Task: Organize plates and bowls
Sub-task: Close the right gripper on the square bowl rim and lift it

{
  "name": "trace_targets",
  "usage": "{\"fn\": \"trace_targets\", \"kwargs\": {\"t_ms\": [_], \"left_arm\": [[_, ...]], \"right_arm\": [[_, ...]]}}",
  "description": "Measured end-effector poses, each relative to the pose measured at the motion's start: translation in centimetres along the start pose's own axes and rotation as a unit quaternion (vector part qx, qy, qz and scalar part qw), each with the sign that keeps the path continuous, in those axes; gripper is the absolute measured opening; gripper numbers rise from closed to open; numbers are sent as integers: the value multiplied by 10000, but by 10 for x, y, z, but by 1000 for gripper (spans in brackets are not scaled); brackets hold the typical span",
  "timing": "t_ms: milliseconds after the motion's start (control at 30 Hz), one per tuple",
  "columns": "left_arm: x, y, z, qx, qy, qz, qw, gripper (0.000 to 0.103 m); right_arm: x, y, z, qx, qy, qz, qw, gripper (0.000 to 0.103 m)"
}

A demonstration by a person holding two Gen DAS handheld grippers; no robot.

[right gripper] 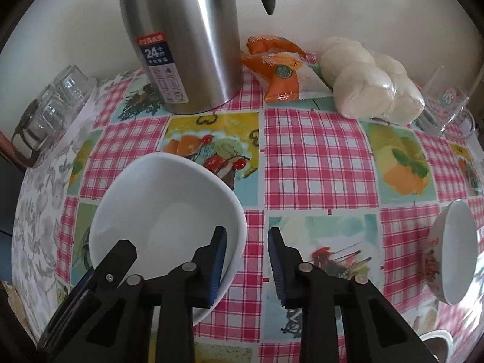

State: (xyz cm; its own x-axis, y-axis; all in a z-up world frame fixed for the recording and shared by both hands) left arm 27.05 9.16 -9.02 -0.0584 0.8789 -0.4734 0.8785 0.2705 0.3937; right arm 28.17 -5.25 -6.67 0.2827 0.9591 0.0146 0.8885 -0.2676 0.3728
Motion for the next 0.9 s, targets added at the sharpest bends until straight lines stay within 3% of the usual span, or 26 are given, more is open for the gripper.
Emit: {"fn": "trace_targets", "kwargs": {"t_ms": [200, 433, 733, 900], "left_arm": [[0, -1, 3, 35, -44, -147, 9999, 42], [2, -4, 2, 177, -198, -382, 9989, 38], [2, -9, 0, 366, 75, -295, 9989, 37], [1, -13, 3, 500, 94, -347, 9981, 30]], "right_arm": [[-1, -3, 6, 72, 143, 239, 9996, 29], [4, -10, 3, 156, 218, 148, 9995, 15], [0, -24, -2, 269, 118, 32, 9996, 15], [-1, -32, -5, 280, 103, -34, 9995, 15]]}}
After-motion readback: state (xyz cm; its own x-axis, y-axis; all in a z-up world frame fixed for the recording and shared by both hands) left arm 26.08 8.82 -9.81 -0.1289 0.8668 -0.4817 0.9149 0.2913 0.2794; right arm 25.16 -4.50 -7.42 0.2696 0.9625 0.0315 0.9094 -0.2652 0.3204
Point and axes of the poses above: each gripper's, at about its wrist camera, not at the fingertips, and z roughly the way its jaws point, x to its left, y to its top, the point moved 7 cm from there along z, roughly the way its jaws point, and after that the axes turned 5 degrees about -y, right-handed, at the moved point
